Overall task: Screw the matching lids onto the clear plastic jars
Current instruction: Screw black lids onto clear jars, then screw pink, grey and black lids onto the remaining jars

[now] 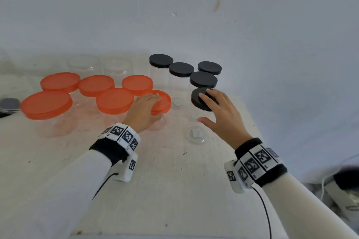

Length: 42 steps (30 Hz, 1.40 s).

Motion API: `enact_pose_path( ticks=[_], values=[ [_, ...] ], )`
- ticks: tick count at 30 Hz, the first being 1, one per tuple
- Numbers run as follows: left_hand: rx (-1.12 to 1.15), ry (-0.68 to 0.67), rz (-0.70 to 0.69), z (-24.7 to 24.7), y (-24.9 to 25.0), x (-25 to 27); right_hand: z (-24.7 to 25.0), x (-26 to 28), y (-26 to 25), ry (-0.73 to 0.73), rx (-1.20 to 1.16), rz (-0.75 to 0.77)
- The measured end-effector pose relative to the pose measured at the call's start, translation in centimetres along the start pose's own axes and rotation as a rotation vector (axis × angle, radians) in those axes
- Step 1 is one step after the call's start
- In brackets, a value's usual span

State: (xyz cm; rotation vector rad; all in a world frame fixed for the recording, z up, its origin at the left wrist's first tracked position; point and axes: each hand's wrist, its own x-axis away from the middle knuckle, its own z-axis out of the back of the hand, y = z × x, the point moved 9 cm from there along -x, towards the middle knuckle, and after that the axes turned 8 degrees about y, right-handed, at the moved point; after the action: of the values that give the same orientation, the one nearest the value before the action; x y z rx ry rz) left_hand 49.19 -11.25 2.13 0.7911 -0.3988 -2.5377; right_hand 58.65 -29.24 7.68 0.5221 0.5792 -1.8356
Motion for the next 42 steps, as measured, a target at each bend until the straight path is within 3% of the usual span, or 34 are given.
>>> enact_pose_path(
  ticks=[10,17,20,23,30,33,36,42],
  values=[
    [0.042,-0.063,0.010,0.6,0.4,0.2,-0.7,-0.6,0.3,0.020,0.052,0.010],
    [0.252,0.124,-0.033,7.1,-0.2,2.7,-0.1,-0.7,-1.4,0.090,0.151,0.074],
    [0.313,0.142,-0.065,10.6,-1.9,4.8,0.0,-1.4,-4.7,0.156,0.056,0.130],
    [0.316,0.159,-0.007,13.9,-5.6,7.0,-1.2,-2.9,-9.9,0.168,-0.087,0.206],
    [0.163,0.120,0.142,20.9,-17.9,12.5,-8.7,-7.4,-24.3,0.009,-0.264,0.306],
    [0.056,0.012,0.240,22.9,-23.6,14.6,-12.3,-8.8,-29.7,-0.089,-0.305,0.320],
    [-0.091,-0.199,0.280,23.0,-28.1,16.2,-15.7,-10.3,-33.4,-0.174,-0.292,0.294],
    [-0.242,-0.606,0.273,21.4,-32.5,18.5,-20.9,-12.6,-36.4,-0.355,-0.043,0.192]
  ],
)
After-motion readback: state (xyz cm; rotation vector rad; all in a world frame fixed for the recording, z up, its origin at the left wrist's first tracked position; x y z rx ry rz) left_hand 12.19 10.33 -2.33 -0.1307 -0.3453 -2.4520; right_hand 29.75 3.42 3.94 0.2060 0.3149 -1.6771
